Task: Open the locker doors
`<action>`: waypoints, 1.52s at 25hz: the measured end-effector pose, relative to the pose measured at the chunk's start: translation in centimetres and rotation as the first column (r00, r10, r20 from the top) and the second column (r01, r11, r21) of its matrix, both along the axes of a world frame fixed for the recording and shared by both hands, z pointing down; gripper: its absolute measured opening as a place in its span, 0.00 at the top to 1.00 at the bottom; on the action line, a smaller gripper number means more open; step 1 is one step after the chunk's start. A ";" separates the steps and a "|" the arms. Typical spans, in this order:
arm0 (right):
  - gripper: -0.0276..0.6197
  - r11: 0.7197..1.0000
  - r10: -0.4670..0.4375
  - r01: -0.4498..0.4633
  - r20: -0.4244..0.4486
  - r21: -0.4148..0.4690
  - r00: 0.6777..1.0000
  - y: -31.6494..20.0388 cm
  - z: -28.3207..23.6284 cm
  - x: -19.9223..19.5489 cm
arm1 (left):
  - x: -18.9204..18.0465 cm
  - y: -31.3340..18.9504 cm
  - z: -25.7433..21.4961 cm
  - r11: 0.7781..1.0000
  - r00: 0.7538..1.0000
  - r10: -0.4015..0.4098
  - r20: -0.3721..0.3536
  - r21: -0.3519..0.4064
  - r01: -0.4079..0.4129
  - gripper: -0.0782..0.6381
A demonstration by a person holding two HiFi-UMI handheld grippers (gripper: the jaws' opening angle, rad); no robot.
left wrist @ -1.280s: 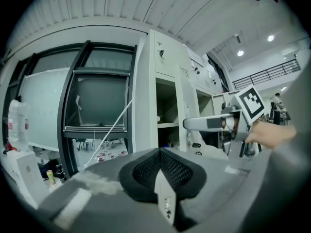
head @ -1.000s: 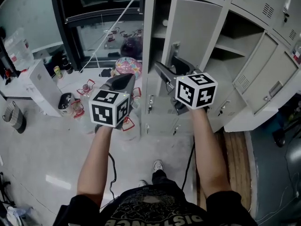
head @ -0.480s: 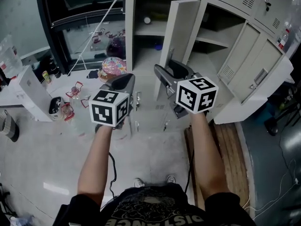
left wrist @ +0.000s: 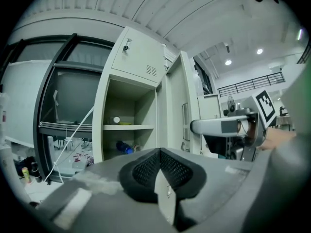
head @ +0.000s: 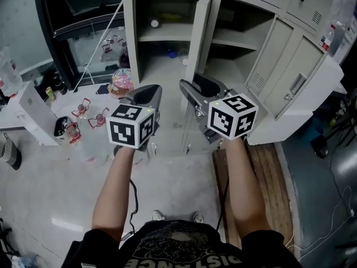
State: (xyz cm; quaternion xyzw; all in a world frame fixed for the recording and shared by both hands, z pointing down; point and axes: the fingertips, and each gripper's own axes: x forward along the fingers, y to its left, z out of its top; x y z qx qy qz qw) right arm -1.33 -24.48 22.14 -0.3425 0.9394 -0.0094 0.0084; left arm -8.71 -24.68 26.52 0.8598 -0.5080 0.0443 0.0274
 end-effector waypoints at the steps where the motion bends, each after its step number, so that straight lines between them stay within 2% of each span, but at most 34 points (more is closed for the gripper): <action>1: 0.69 1.000 -0.003 0.003 0.002 0.001 1.000 0.0 0.0 0.6 | 0.7 0.1 0.1 1.000 1.000 0.000 0.004 -0.002 0.000 0.88; 6: 0.74 1.000 -0.024 0.024 0.007 0.002 1.000 0.1 0.1 3.2 | 3.6 0.3 0.5 1.000 1.000 -0.011 0.013 -0.011 0.012 0.88; 20: 0.74 0.990 -0.138 0.138 0.030 -0.001 0.990 -0.3 0.1 9.3 | 10.2 -0.6 0.1 0.998 0.997 -0.058 0.045 -0.006 0.058 0.89; 30: 0.73 0.993 -0.116 0.116 0.062 0.008 0.991 -1.8 0.1 14.4 | 14.1 -1.2 0.3 0.997 0.995 -0.080 0.056 -0.008 0.080 0.89; 38: 0.77 0.997 -0.076 0.077 0.066 0.001 0.995 -3.2 0.1 17.5 | 15.7 -1.5 0.4 0.995 0.993 -0.103 0.061 -0.005 0.103 0.89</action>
